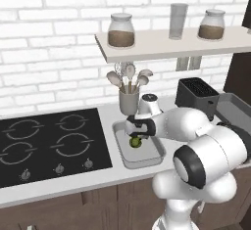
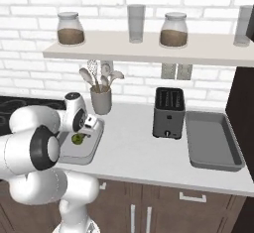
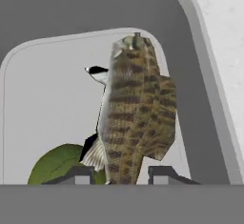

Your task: Place one lime and one fish in each tupperware on the nearby counter, to pack two identical lunches.

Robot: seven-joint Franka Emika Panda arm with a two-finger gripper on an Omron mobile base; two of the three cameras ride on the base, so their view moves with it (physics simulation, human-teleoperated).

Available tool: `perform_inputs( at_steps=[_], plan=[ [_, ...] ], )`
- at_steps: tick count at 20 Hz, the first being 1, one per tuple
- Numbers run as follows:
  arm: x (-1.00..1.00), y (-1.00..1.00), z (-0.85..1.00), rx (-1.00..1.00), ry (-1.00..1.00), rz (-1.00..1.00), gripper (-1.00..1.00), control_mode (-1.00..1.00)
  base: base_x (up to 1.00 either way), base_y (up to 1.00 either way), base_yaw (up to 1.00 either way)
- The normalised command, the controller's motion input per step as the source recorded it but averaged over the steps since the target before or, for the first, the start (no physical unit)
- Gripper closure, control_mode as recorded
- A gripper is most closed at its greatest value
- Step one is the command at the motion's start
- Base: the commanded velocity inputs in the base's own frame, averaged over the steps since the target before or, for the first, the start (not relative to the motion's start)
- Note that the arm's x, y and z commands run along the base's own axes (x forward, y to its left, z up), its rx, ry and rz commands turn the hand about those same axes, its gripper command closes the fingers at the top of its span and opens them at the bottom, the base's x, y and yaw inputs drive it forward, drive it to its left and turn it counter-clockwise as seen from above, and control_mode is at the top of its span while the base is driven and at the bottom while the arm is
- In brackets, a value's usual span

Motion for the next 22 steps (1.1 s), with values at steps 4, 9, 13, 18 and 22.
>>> perform_inputs(
  at_steps=[4,9,13,18,22],
  plan=[
    [-0.25,0.00,0.00,0.00,0.07,0.00,-1.00,-1.00,0.00,0.00,0.00],
    [-0.85,-0.19,0.08,0.03,0.04,0.00,-1.00,-1.00,0.00,0.00,0.00],
    [-0.98,-0.31,0.50,0.07,-0.05,0.00,-1.00,-1.00,0.00,0.00,0.00],
    [-0.83,-0.06,0.58,0.01,-0.09,0.00,-1.00,-1.00,0.00,0.00,0.00],
    [-0.63,0.00,0.62,-0.01,-0.15,0.00,-1.00,-1.00,0.00,0.00,0.00]
  ],
)
